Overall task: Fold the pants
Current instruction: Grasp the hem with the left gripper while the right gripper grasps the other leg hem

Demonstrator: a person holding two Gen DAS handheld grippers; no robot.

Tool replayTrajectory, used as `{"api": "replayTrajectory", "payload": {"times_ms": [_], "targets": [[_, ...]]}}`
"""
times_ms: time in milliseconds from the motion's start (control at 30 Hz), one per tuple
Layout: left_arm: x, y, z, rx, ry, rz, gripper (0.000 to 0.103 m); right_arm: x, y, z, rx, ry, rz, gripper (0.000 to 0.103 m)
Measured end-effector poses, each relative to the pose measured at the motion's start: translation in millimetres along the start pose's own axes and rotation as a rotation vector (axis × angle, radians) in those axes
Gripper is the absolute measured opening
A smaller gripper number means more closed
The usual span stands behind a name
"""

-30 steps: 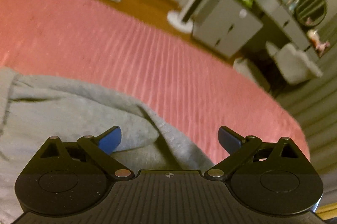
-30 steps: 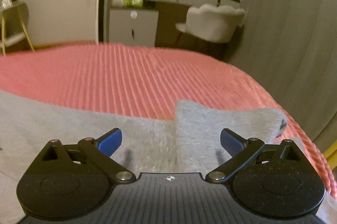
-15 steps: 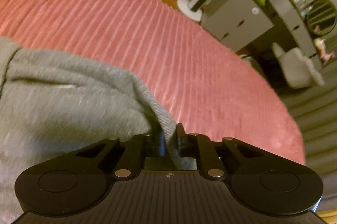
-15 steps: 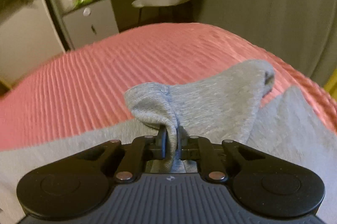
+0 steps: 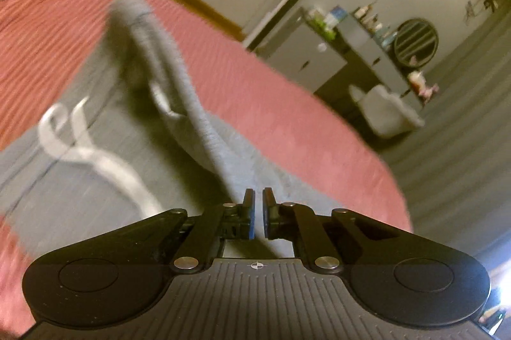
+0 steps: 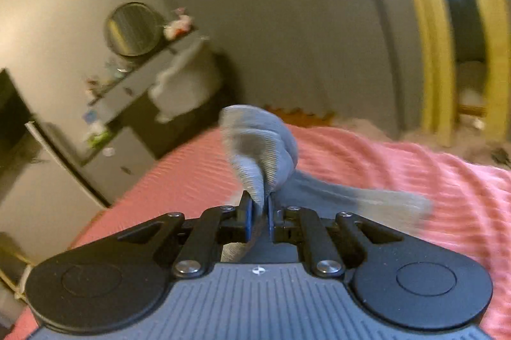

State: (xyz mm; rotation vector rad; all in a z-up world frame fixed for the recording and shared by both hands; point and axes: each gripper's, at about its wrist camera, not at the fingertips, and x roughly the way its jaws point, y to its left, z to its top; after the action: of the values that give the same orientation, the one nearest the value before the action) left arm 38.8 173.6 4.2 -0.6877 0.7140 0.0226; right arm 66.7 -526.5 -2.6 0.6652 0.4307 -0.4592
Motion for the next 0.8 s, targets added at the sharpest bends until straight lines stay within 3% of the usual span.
{"api": "replayTrajectory", "payload": {"times_ms": [100, 133, 200, 267, 333, 433, 533, 600, 700, 800], "targets": [[9.6, 19.8, -30.0, -0.013, 0.029, 0.151, 0.013, 27.9, -46.6, -25.5, 0.081, 0.129, -0.078, 0.014], [11.3, 24.4, -31.9, -0.029, 0.035, 0.162, 0.018, 36.9, -56.2, -34.2, 0.093, 0.167, -0.118, 0.018], [12.7, 25.7, -25.2, -0.049, 0.008, 0.139, 0.041, 48.4, -69.5, -49.4, 0.113, 0.187, -0.124, 0.019], [13.9, 14.6, -11.4, -0.019, -0.066, 0.181, 0.089, 48.3, -67.3, -50.5, 0.112, 0.166, -0.081, 0.04], [19.3, -2.8, 2.9, 0.074, -0.156, 0.265, 0.101, 51.1, -58.4, -50.7, 0.107, 0.174, -0.049, 0.06], [57.7, -24.0, 31.7, 0.205, -0.132, 0.332, 0.101, 60.3, -44.8, -50.8, 0.069, 0.188, -0.044, 0.065], [103.5, -29.5, 47.2, 0.208, -0.046, 0.431, 0.1, 57.8, -41.0, -56.3, 0.057, 0.183, -0.042, 0.068], [121.3, -22.9, 55.0, 0.176, 0.002, 0.447, 0.089, 53.9, -42.2, -58.3, 0.061, 0.173, -0.024, 0.07], [137.8, -12.5, 63.2, 0.116, 0.057, 0.413, 0.066, 43.0, -44.3, -58.9, 0.059, 0.181, 0.025, 0.081], [150.3, -4.7, 64.8, 0.12, 0.094, 0.436, 0.039, 45.2, -52.7, -53.9, 0.132, 0.197, 0.087, 0.091]]}}
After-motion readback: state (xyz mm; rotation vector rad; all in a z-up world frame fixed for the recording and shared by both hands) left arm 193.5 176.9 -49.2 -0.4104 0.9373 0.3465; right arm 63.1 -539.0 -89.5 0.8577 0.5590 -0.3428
